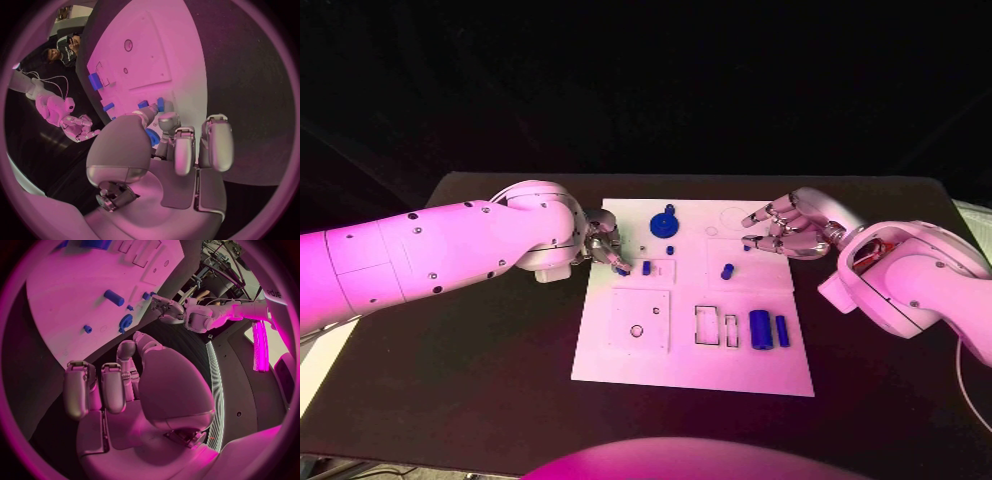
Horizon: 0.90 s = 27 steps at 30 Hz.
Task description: Assemble the parts on the task board
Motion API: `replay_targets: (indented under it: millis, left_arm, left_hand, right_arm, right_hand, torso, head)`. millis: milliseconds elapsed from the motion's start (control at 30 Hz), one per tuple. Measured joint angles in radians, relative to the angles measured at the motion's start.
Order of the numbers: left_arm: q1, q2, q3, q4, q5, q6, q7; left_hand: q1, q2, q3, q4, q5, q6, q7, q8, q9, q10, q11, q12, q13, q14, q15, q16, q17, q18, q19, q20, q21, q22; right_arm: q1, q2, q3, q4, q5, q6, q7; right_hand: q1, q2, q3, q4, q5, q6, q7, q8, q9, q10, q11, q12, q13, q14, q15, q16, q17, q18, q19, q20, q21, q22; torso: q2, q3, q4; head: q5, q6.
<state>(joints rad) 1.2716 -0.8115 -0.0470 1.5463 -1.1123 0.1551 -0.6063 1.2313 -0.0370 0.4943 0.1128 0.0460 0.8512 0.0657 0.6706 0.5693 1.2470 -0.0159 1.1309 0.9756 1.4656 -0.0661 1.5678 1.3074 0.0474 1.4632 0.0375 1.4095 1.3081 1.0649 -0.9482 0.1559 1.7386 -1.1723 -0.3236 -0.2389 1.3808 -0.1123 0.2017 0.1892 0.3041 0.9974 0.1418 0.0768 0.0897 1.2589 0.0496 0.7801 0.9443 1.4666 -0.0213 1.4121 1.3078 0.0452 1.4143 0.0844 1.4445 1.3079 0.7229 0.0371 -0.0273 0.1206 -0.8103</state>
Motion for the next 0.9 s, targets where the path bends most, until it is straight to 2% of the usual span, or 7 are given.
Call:
replay_targets:
  millis: [433, 900]
  left_arm:
    - [-0.006, 0.003, 0.002, 0.003, -0.011, -0.031, 0.002]
    - [-0.009, -0.009, 0.001, 0.021, -0.019, -0.061, 0.002]
  left_hand:
    - [0.0, 0.0, 0.006, 0.005, 0.0, 0.005, -0.002, -0.001, -0.001, 0.009, -0.002, 0.008, 0.008, 0.0, 0.0, 0.0, 0.0, 0.0, 0.0, 0.0, 0.004, 0.0]
    - [0.0, 0.0, 0.013, 0.012, -0.001, 0.005, -0.002, 0.005, 0.001, 0.017, -0.003, 0.008, 0.011, 0.0, 0.0, 0.0, 0.001, 0.0, 0.0, 0.0, 0.004, 0.0]
  right_arm:
    - [-0.001, 0.0, 0.0, 0.0, 0.001, 0.001, 0.001]
    - [-0.003, 0.001, 0.0, -0.001, 0.002, 0.002, 0.003]
  right_hand:
    - [0.0, 0.0, 0.0, 0.0, 0.0, 0.0, 0.0, 0.0, 0.0, 0.0, 0.0, 0.0, 0.0, 0.0, 0.0, 0.0, 0.0, 0.0, 0.0, 0.0, 0.0, 0.0]
    - [0.0, 0.0, 0.0, 0.0, 0.0, 0.0, 0.0, 0.0, 0.0, 0.0, 0.0, 0.0, 0.0, 0.0, 0.0, 0.0, 0.0, 0.0, 0.0, 0.0, 0.0, 0.0]
  torso:
    - [0.0, -0.0008, 0.0006]
    - [0.0, -0.0012, 0.0012]
  head:
    - [-0.006, 0.002]
    - [-0.005, 0.002]
